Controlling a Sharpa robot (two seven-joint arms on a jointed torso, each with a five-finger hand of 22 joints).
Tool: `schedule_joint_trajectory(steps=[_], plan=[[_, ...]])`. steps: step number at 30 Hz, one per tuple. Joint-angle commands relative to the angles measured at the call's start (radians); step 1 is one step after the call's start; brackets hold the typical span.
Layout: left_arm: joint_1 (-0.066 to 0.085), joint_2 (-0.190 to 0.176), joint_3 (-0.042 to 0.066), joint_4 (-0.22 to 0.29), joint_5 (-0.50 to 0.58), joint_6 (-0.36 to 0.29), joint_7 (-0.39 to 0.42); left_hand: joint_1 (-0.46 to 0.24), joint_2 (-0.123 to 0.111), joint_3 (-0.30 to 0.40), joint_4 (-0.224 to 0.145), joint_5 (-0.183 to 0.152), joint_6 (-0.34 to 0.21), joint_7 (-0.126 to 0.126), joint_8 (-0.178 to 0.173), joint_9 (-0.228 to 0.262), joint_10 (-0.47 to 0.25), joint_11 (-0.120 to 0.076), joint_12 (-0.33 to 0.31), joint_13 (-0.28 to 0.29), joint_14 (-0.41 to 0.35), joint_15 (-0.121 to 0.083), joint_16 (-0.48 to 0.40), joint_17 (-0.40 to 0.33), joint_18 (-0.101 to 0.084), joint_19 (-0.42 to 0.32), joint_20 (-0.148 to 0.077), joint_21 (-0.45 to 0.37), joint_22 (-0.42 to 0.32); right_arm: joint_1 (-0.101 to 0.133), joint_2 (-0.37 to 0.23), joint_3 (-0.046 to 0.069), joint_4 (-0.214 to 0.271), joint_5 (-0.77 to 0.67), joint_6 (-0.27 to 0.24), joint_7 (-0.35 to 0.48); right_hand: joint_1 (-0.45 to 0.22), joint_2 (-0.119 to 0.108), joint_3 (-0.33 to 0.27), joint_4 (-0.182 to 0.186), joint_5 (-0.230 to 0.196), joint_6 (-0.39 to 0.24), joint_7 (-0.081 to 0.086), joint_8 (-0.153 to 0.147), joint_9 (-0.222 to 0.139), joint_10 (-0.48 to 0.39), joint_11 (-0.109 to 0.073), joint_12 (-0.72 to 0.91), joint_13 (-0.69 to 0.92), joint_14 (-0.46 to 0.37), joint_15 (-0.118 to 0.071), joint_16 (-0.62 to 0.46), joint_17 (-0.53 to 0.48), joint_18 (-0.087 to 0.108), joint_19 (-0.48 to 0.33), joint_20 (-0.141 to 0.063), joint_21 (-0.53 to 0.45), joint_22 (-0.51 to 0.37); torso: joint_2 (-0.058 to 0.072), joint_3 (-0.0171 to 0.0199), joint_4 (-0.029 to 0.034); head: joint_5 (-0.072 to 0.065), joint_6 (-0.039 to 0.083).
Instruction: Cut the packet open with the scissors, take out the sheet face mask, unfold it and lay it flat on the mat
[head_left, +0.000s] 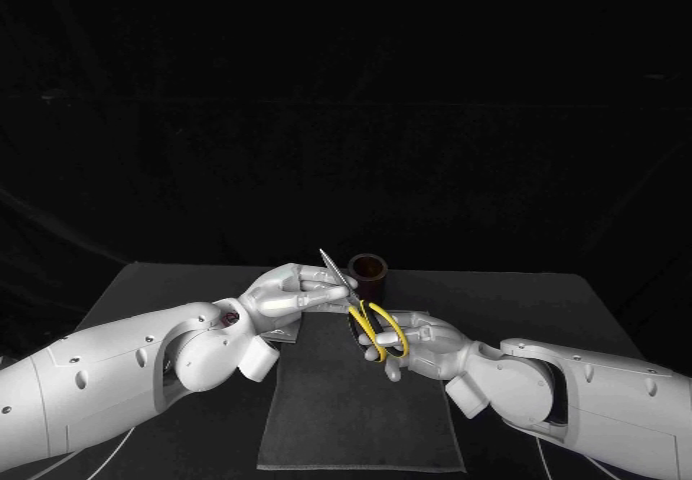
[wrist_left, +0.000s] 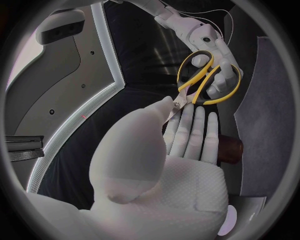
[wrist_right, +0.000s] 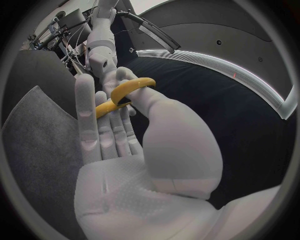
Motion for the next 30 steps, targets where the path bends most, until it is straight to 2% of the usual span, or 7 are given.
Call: schedule_joint_trajectory(steps=[1, 7, 12, 19, 23, 27, 30], plan=[[-0.001, 0.004, -0.001, 0.004, -0.038, -0.009, 0.006, 0.016, 0.007, 0.029, 0.001, -0.006, 0.027, 0.0, 0.011, 0.003, 0.027, -0.007, 0.002, -0.001, 0.023, -0.006, 0.01, 0.006, 0.017, 0.031, -0.005, 0.01, 0.003, 0.002, 0.0, 0.004, -0.001, 0.008, 0.012, 0.011, -0.036, 0.057, 0.061, 0.067, 0.006, 0.005, -0.002, 0.004, 0.001, 0.151, -0.068, 0.004, 0.001, 0.07, -0.076, -0.004, 0.0, 0.042, -0.009, 0.0, -0.005, -0.001, 0.0, 0.0, 0.0004, -0.001, -0.002], [-0.001, 0.001, -0.001, 0.002, -0.044, -0.02, 0.006, 0.023, 0.026, 0.08, 0.0, -0.006, 0.047, 0.007, 0.017, 0.005, 0.053, -0.012, -0.007, -0.002, 0.039, -0.011, 0.014, 0.012, 0.015, 0.067, -0.011, 0.023, 0.005, 0.002, -0.002, 0.004, 0.001, 0.008, 0.015, 0.011, -0.035, 0.057, 0.06, 0.067, 0.006, 0.005, -0.001, 0.003, 0.001, 0.151, -0.067, 0.004, 0.001, 0.069, -0.075, -0.005, 0.001, 0.042, -0.011, 0.0, -0.006, -0.002, 0.0, 0.0, 0.0003, -0.001, -0.004], [-0.001, 0.001, -0.001, 0.001, -0.046, -0.028, 0.006, 0.022, 0.031, 0.094, -0.005, -0.006, 0.056, 0.009, 0.022, 0.009, 0.065, -0.015, -0.007, -0.002, 0.049, -0.013, 0.017, 0.015, 0.015, 0.077, -0.013, 0.026, 0.005, 0.002, -0.002, 0.004, -0.001, 0.006, 0.013, 0.008, -0.034, 0.058, 0.06, 0.067, 0.006, 0.005, -0.002, 0.003, 0.001, 0.151, -0.067, 0.005, 0.001, 0.069, -0.075, -0.005, 0.001, 0.042, -0.013, 0.0, -0.007, -0.002, 0.0, -0.0001, -0.0002, -0.001, -0.005], [-0.001, 0.002, -0.001, 0.001, -0.047, -0.044, 0.011, 0.021, 0.05, 0.12, -0.025, -0.006, 0.094, 0.002, 0.052, 0.027, 0.122, -0.038, 0.0, 0.0, 0.098, -0.029, 0.036, 0.029, 0.016, 0.096, -0.023, 0.036, 0.008, 0.002, 0.001, 0.004, -0.011, -0.007, 0.022, -0.005, -0.035, 0.056, 0.056, 0.067, 0.005, 0.004, -0.001, 0.001, 0.001, 0.148, -0.066, 0.004, 0.001, 0.066, -0.074, -0.007, 0.002, 0.042, -0.016, 0.001, -0.009, -0.003, 0.0, -0.0002, -0.0001, -0.001, -0.01], [-0.001, 0.003, -0.001, 0.001, -0.048, -0.062, 0.014, 0.006, 0.054, 0.141, -0.032, -0.006, 0.099, -0.001, 0.062, 0.038, 0.145, -0.042, -0.004, -0.001, 0.115, -0.031, 0.038, 0.035, 0.015, 0.062, -0.019, 0.015, -0.002, 0.002, 0.003, 0.004, -0.018, -0.047, 0.045, -0.021, -0.065, 0.048, 0.037, 0.087, -0.018, -0.023, 0.013, -0.028, -0.011, 0.1, -0.052, 0.002, -0.003, 0.053, -0.062, -0.018, 0.01, 0.039, -0.024, 0.012, -0.011, -0.008, 0.0, -0.0004, 0.0002, -0.001, -0.015], [-0.001, 0.006, -0.001, 0.001, -0.058, -0.087, 0.015, 0.002, 0.056, 0.152, -0.035, -0.006, 0.1, -0.001, 0.065, 0.042, 0.152, -0.043, -0.005, -0.001, 0.119, -0.032, 0.038, 0.037, 0.016, 0.054, -0.017, 0.01, -0.004, 0.003, 0.008, 0.004, -0.019, -0.085, 0.092, -0.042, -0.116, 0.026, 0.033, 0.122, -0.018, -0.058, 0.02, -0.076, -0.03, 0.017, -0.035, 0.002, -0.004, 0.015, -0.045, -0.042, 0.011, 0.039, -0.033, 0.03, -0.019, -0.018, 0.0, 0.0002, 0.0005, 0.0, -0.02], [-0.001, 0.01, -0.001, 0.0, -0.077, -0.109, 0.01, 0.0, 0.057, 0.156, -0.036, -0.006, 0.101, 0.0, 0.067, 0.044, 0.155, -0.043, -0.005, -0.001, 0.122, -0.032, 0.039, 0.038, 0.016, 0.053, -0.017, 0.009, -0.004, 0.003, 0.012, 0.004, -0.019, -0.105, 0.128, -0.055, -0.158, 0.007, 0.007, 0.153, -0.043, -0.093, 0.028, -0.118, -0.046, -0.042, -0.022, 0.003, -0.003, -0.023, -0.031, -0.065, 0.006, 0.039, -0.039, 0.046, -0.032, -0.03, 0.0, 0.0001, 0.0003, -0.001, -0.021]])
